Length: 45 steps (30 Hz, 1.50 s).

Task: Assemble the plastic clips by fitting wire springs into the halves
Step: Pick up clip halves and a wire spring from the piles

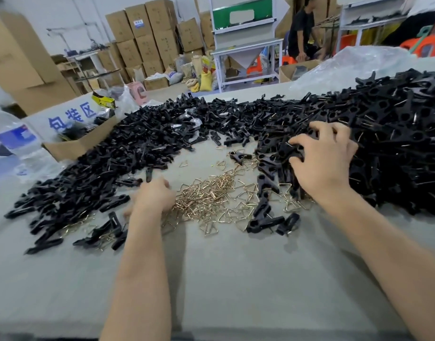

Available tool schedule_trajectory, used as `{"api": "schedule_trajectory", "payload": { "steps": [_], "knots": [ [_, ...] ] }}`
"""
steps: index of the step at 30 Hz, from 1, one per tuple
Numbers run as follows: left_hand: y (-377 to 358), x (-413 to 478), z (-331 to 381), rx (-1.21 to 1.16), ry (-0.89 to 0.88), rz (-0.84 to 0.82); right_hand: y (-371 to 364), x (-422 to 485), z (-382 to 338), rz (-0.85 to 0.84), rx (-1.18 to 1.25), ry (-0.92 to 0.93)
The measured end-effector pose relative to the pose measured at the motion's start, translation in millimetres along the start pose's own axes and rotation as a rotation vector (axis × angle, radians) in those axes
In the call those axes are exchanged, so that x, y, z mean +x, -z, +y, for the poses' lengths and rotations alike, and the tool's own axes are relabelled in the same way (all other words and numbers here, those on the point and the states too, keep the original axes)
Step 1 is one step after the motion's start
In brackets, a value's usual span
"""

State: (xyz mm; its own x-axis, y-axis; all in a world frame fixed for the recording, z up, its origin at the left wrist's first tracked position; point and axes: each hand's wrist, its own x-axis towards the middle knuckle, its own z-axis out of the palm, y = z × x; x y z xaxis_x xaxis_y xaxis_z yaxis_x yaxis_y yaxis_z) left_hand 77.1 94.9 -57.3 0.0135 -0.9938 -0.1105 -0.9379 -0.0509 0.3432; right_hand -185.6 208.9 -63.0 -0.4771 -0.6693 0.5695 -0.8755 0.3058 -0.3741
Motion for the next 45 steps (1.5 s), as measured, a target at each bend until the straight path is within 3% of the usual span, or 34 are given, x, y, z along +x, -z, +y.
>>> {"api": "schedule_trajectory", "payload": {
  "steps": [2, 7, 11, 12, 14, 16, 17, 24, 29, 33, 38, 40, 45],
  "knots": [
    [-1.0, -1.7, 0.6, -0.031, -0.066, 0.020, -2.9, -3.7, -1.5, -0.065, -0.102, -0.007],
    [0.2, 0.7, -4.9, -0.240, -0.024, 0.073, -9.8, -11.8, -13.4, -0.044, -0.027, 0.098],
    [10.2, 5.1, -15.7, -0.275, 0.086, 0.196, -12.1, -20.1, -28.5, -0.064, 0.117, 0.332],
    [12.8, 7.6, -21.1, -0.202, 0.164, 0.215, -12.0, -22.8, -34.3, -0.149, 0.192, 0.398],
    [13.9, 10.5, -31.1, -0.083, 0.280, 0.157, -13.7, -29.9, -48.2, -0.479, 0.350, 0.480],
    [8.5, 14.3, -36.9, -0.021, 0.261, 0.104, -21.8, -36.8, -60.0, -0.755, 0.257, 0.581],
    [5.9, 15.3, -36.9, -0.021, 0.215, 0.113, -25.8, -38.6, -63.7, -0.794, 0.180, 0.633],
    [-4.6, 7.3, -6.1, -0.254, -0.117, 0.154, -25.0, -36.8, -62.5, -0.596, 0.209, 0.586],
    [-7.8, 7.7, -0.9, -0.261, -0.160, 0.131, -25.3, -38.1, -60.2, -0.528, 0.204, 0.625],
    [-10.3, 10.0, -3.7, -0.297, -0.146, 0.140, -19.3, -39.4, -58.4, -0.392, 0.433, 0.489],
    [-5.7, 9.4, 1.1, -0.641, -0.200, 0.258, -12.3, -35.4, -53.5, -0.298, 0.669, 0.278],
    [-3.2, 5.6, 7.8, -0.902, -0.239, 0.164, -11.8, -34.7, -49.2, -0.298, 0.726, 0.208],
    [3.0, -11.2, 26.6, -1.469, -0.248, -0.249, -8.9, -32.6, -43.6, -0.351, 0.780, -0.006]
  ]
}}
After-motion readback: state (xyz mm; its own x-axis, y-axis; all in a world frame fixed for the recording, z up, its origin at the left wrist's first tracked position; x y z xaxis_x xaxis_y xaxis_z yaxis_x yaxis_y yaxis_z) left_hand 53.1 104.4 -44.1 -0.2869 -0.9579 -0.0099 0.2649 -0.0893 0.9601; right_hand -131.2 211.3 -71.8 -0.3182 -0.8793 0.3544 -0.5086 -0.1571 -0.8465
